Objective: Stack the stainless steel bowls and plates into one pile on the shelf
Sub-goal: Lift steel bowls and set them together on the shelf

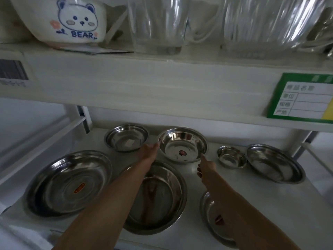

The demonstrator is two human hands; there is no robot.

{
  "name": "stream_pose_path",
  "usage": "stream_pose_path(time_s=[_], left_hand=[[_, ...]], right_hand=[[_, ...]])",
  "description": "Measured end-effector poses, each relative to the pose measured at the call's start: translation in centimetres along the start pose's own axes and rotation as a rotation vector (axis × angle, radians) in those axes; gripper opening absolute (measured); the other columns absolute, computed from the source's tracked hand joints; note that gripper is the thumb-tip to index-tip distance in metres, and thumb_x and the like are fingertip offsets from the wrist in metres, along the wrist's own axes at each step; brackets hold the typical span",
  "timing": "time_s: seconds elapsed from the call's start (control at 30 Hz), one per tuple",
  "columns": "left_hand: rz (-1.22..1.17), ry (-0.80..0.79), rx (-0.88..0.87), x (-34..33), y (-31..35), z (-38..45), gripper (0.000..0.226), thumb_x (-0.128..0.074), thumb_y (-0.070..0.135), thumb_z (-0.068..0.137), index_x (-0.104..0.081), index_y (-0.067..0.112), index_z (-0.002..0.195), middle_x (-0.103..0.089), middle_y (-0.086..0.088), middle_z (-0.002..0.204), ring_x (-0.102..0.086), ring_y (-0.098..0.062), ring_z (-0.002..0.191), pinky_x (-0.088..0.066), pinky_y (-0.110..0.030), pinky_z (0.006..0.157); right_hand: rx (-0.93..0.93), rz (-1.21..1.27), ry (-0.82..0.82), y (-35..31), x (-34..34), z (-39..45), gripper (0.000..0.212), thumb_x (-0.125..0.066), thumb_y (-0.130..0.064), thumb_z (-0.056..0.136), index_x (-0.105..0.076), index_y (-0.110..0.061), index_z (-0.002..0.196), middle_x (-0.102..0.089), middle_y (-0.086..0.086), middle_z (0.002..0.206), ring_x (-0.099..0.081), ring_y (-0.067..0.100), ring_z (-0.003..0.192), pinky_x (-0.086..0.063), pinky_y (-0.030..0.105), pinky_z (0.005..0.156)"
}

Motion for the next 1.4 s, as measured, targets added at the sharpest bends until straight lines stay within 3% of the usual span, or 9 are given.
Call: stream_pose_path(time_s=[0.23, 0.33, 0.5, 0.83, 0.93, 1.07, 1.2, 1.33, 1.4], left_hand=[[0.097, -0.004, 0.045, -1.9, 0.5, 1.9, 0.07, -0.047, 0.048, 0.093, -0.045, -0.009, 0.134, -0.049, -0.027, 0.14, -0.049, -0.037, 0.128, -0.042, -0.04, 0.104], [0.097, -0.067, 0.031, -2.5, 0.4, 3.2, 0.069, -0.049, 0.049, 0.091, -0.048, -0.008, 0.131, -0.054, -0.025, 0.135, -0.055, -0.037, 0.121, -0.046, -0.041, 0.1], [0.108, -0.086, -0.009, -3.7, -0.1, 6.0, 0.067, -0.052, 0.057, 0.084, -0.065, -0.005, 0.107, -0.069, -0.023, 0.109, -0.068, -0.036, 0.096, -0.056, -0.043, 0.087], [0.219, -0.029, 0.011, -5.1, -0.3, 6.5, 0.064, -0.055, 0.053, 0.085, -0.058, -0.001, 0.121, -0.065, -0.02, 0.12, -0.064, -0.034, 0.109, -0.053, -0.042, 0.093], [0.246, -0.018, 0.02, -5.2, -0.5, 6.8, 0.065, -0.049, 0.056, 0.088, -0.06, -0.001, 0.118, -0.066, -0.02, 0.119, -0.064, -0.034, 0.11, -0.052, -0.04, 0.094], [0.247, -0.003, -0.005, -5.1, -0.5, 6.7, 0.065, -0.047, 0.054, 0.091, -0.061, -0.003, 0.118, -0.066, -0.019, 0.119, -0.062, -0.034, 0.111, -0.05, -0.037, 0.094], [0.178, -0.01, -0.019, -4.7, -0.3, 7.1, 0.068, -0.049, 0.056, 0.088, -0.064, -0.006, 0.11, -0.07, -0.023, 0.11, -0.067, -0.036, 0.101, -0.054, -0.04, 0.089], [0.104, 0.018, -0.065, -3.1, 0.7, 6.6, 0.062, -0.053, 0.048, 0.09, -0.066, -0.011, 0.106, -0.07, -0.026, 0.104, -0.068, -0.036, 0.097, -0.053, -0.037, 0.084], [0.055, 0.03, -0.074, -2.2, 1.1, 6.1, 0.056, -0.053, 0.044, 0.092, -0.068, -0.009, 0.101, -0.073, -0.022, 0.09, -0.073, -0.029, 0.081, -0.055, -0.029, 0.071]], right_hand=[[0.027, -0.094, 0.002, -0.3, -0.5, 2.6, 0.042, -0.046, -0.044, 0.097, -0.052, -0.002, 0.093, -0.052, 0.011, 0.074, -0.054, 0.022, 0.064, -0.051, 0.043, 0.077], [0.055, -0.115, 0.011, -0.7, -0.7, 3.6, 0.044, -0.045, -0.045, 0.097, -0.054, -0.002, 0.096, -0.053, 0.012, 0.075, -0.054, 0.023, 0.066, -0.053, 0.046, 0.084], [0.077, -0.154, 0.022, -1.0, -1.1, 5.1, 0.052, -0.046, -0.053, 0.094, -0.059, -0.003, 0.098, -0.06, 0.014, 0.082, -0.058, 0.024, 0.069, -0.055, 0.042, 0.076], [0.144, -0.303, 0.072, -0.5, -1.3, 6.7, 0.052, -0.036, -0.05, 0.096, -0.056, -0.007, 0.076, -0.055, 0.014, 0.064, -0.055, 0.027, 0.06, -0.043, 0.033, 0.052], [0.19, -0.363, 0.091, -0.2, -1.5, 7.2, 0.057, -0.033, -0.051, 0.095, -0.064, -0.003, 0.089, -0.059, 0.019, 0.078, -0.058, 0.03, 0.072, -0.05, 0.041, 0.066], [0.183, -0.316, 0.115, -0.2, -1.5, 6.8, 0.052, -0.038, -0.048, 0.093, -0.063, -0.005, 0.078, -0.062, 0.021, 0.075, -0.059, 0.031, 0.069, -0.047, 0.04, 0.062], [0.224, -0.377, 0.139, 0.1, -1.8, 9.0, 0.051, -0.034, -0.052, 0.088, -0.063, -0.011, 0.075, -0.06, 0.019, 0.081, -0.054, 0.029, 0.074, -0.051, 0.048, 0.076], [0.285, -0.388, 0.178, -1.6, -2.4, 6.7, 0.05, -0.03, -0.052, 0.084, -0.061, -0.015, 0.072, -0.061, 0.018, 0.079, -0.055, 0.028, 0.073, -0.05, 0.046, 0.073], [0.318, -0.385, 0.179, -2.9, -2.6, 4.3, 0.048, -0.028, -0.045, 0.084, -0.062, -0.012, 0.074, -0.063, 0.02, 0.081, -0.057, 0.03, 0.073, -0.051, 0.046, 0.073]])
Point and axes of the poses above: each hand's wrist, its own z-axis towards the middle knuckle, its own x-axis out of the back of the hand, y = z × x, the point moved 1 cm from there along z, towards the middle knuckle
